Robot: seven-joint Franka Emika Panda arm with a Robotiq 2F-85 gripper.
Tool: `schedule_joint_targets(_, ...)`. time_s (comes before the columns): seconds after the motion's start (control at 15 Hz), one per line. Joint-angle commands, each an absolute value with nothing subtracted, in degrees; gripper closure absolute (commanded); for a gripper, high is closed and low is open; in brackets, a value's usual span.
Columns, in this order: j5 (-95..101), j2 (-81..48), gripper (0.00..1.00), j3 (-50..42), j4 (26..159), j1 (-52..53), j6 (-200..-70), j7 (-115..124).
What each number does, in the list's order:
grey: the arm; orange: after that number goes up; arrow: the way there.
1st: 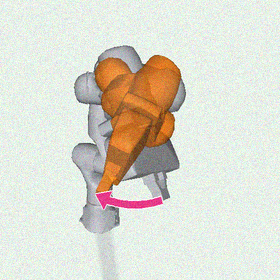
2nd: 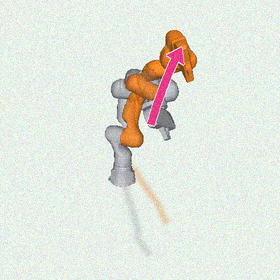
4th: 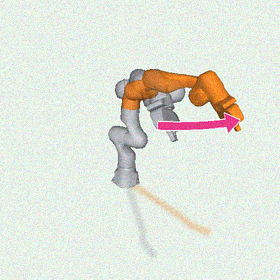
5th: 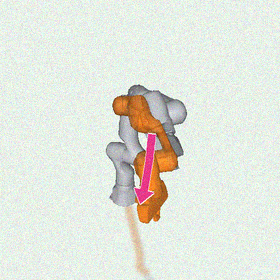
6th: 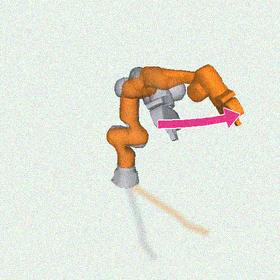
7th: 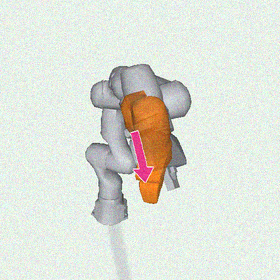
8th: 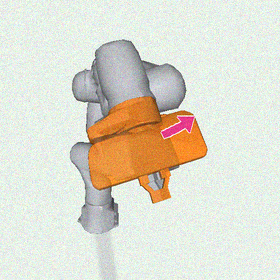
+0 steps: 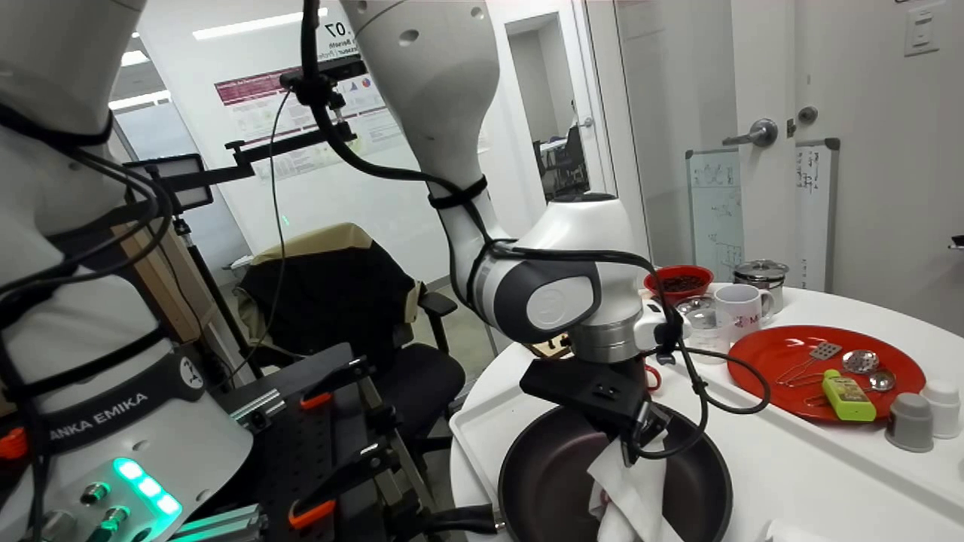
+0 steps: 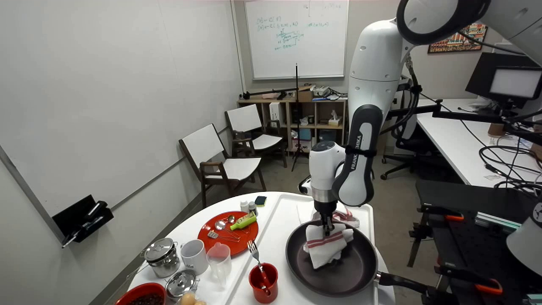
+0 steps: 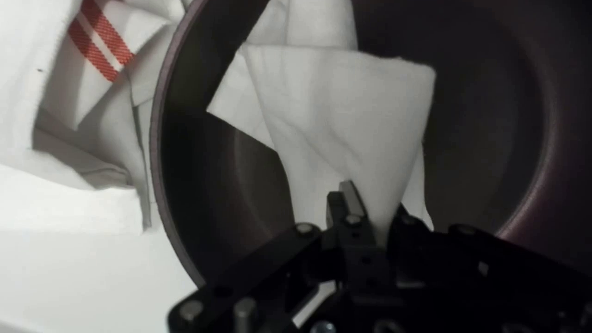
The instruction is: Use the right white towel farthest from you to wipe the pan
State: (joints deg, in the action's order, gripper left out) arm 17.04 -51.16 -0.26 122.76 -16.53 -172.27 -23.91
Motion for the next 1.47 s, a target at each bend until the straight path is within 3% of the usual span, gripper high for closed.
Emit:
schedule_joint_targets(0.0, 17.24, -56.29, 0.98, 0.82, 118.31, -17.02, -174.34, -25.13)
schedule_joint_targets(0.6, 17.80, -67.80, 0.98, 0.65, 106.05, -16.87, -175.15, -25.82)
schedule_joint_targets(1.4, 17.04, -71.76, 0.98, -4.22, 99.79, -19.24, -175.93, -23.81)
